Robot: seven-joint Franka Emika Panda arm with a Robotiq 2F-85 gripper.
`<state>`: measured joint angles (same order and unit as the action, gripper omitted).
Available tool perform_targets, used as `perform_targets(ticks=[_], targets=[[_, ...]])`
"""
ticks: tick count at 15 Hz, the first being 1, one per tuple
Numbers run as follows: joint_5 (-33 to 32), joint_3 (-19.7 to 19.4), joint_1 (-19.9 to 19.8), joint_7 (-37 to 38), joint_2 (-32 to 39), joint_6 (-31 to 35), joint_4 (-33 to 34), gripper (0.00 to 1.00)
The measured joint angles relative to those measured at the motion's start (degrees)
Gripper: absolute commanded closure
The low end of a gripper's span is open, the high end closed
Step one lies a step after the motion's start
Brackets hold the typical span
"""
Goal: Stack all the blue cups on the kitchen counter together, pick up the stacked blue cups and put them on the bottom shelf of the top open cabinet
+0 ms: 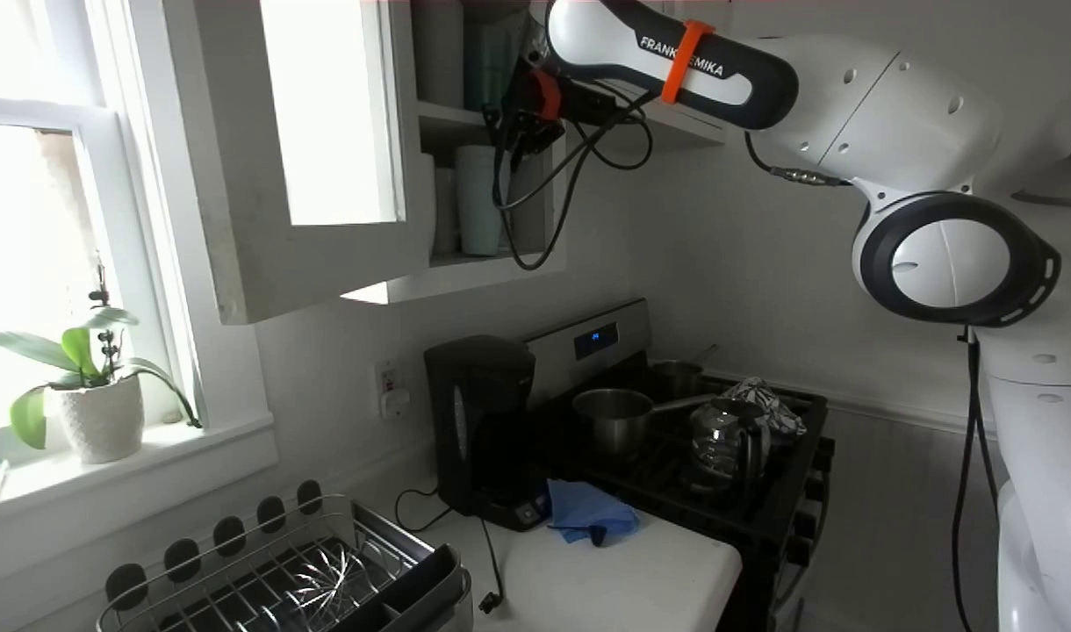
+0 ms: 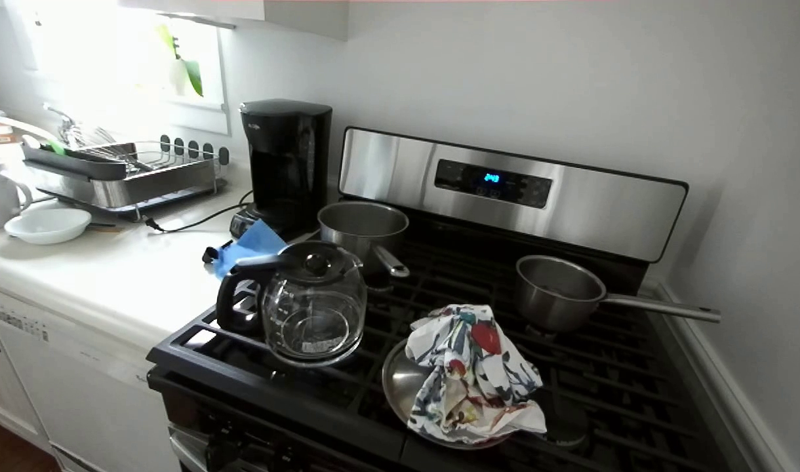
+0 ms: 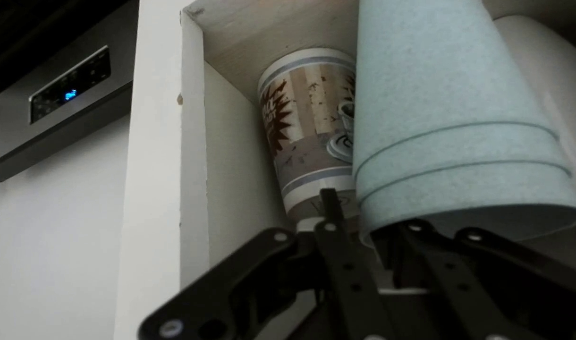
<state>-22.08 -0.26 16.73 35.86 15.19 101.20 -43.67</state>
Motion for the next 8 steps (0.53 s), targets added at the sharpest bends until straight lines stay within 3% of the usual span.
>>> perform_targets(ticks=[7,8], targets=[[0.0,0.1,0.4,-0.7,-0.6,-0.8,0.4,0.01],[0.0,0.1,0.6,-0.7,-0.8,-0.4,0.5,0.0]])
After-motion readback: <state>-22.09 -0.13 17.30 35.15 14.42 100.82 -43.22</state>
